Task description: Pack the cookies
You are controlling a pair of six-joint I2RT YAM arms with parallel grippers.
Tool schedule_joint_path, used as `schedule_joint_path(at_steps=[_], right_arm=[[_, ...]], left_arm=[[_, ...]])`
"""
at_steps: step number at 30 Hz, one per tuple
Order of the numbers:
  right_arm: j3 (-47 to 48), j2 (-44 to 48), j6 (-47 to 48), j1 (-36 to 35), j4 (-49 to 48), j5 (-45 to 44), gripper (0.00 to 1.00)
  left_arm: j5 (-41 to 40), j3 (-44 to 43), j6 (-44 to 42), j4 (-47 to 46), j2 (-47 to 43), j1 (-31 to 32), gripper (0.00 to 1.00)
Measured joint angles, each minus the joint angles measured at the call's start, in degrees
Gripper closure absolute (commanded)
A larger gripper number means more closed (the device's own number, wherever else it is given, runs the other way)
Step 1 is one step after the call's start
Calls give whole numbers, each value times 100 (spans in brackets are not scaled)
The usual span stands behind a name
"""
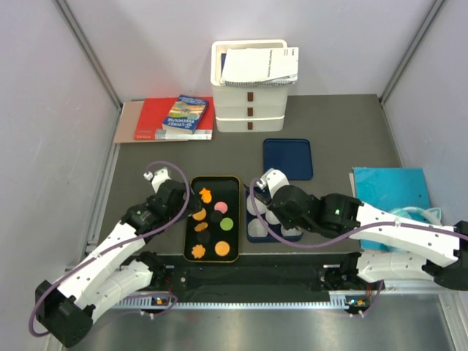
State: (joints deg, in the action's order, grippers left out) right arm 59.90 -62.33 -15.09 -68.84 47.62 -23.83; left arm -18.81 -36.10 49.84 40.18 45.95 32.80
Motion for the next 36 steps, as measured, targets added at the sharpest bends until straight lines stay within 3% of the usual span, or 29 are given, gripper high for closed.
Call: schedule_joint_path(at_steps=[9, 17, 22, 36], right_arm=[[-474, 229, -372, 2, 2, 11, 76], [-461, 409, -391, -44, -273, 376, 60], [-39, -201, -173, -201, -424, 629, 49], [131, -1266, 136, -343, -857, 1228, 53]], left_arm=[[81, 22, 2, -24, 138, 0, 1], [101, 33, 2, -63, 146, 0, 1], [125, 44, 4, -79, 146, 0, 1], [138, 168, 4, -76, 70, 0, 1]])
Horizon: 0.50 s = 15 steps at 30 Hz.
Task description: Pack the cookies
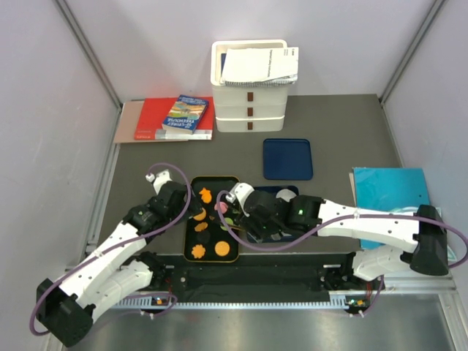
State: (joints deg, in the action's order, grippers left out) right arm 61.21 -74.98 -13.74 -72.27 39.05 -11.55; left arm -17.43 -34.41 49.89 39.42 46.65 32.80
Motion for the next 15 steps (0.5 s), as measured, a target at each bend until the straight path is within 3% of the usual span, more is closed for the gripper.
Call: schedule_joint_path(at_steps=[15], right_arm=[[83, -656, 125, -33, -192, 203, 55]], left_arm=[[4, 4, -2, -15, 76, 0, 2]])
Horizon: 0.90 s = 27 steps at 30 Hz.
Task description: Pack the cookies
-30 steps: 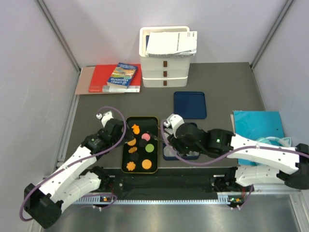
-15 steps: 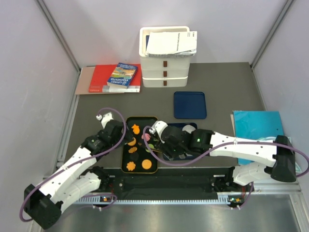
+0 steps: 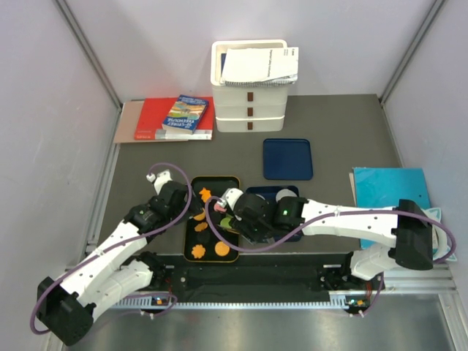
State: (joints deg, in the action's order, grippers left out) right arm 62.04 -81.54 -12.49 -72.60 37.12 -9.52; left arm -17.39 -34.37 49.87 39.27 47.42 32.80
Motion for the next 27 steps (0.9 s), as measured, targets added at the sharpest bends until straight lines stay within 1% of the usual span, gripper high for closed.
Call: schedule_joint_path(at_steps=[2, 6, 13, 21, 27], right_arm=[[0, -70, 7, -2, -37, 11, 57], [2, -155, 7, -2, -92, 4, 64], [2, -59, -9, -4, -50, -160, 70], [120, 734, -59, -7, 378, -610, 73], [184, 1443, -166, -9, 761, -1062, 73]], left_arm=[[2, 0, 0, -7, 0, 0, 1], [0, 4, 0, -15, 0, 0, 1], [0, 37, 0, -24, 0, 0, 1], [-2, 37, 0, -24, 0, 0, 1], [0, 39, 0, -28, 0, 0, 2]])
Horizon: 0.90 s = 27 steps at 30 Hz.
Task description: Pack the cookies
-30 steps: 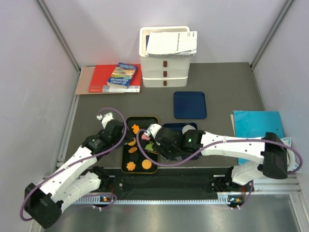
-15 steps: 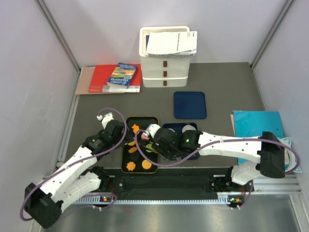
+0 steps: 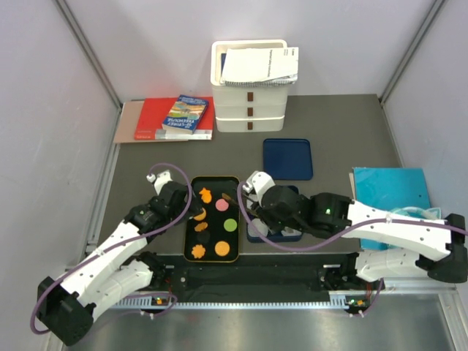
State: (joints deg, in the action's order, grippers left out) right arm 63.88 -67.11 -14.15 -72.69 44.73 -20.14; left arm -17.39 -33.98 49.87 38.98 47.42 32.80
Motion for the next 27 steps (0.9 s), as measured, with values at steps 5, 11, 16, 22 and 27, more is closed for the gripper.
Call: schedule_joint_path(at_steps=[5, 11, 16, 22, 27], right_arm=[[-42, 398, -181, -2, 496, -402, 74], [-398, 920, -538, 0, 922, -702, 74], [-551, 1119, -870, 79, 1296, -946, 77], [-551, 1198, -1174, 597, 1451, -1021, 80], [-551, 1198, -1316, 1121, 1499, -946, 80]], left_arm=[[4, 0, 0, -28, 48, 0, 2], [63, 2, 0, -166, 205, 0, 1], [151, 2, 0, -249, 361, 0, 1], [203, 2, 0, -291, 439, 0, 1], [216, 2, -2, -302, 450, 0, 1]])
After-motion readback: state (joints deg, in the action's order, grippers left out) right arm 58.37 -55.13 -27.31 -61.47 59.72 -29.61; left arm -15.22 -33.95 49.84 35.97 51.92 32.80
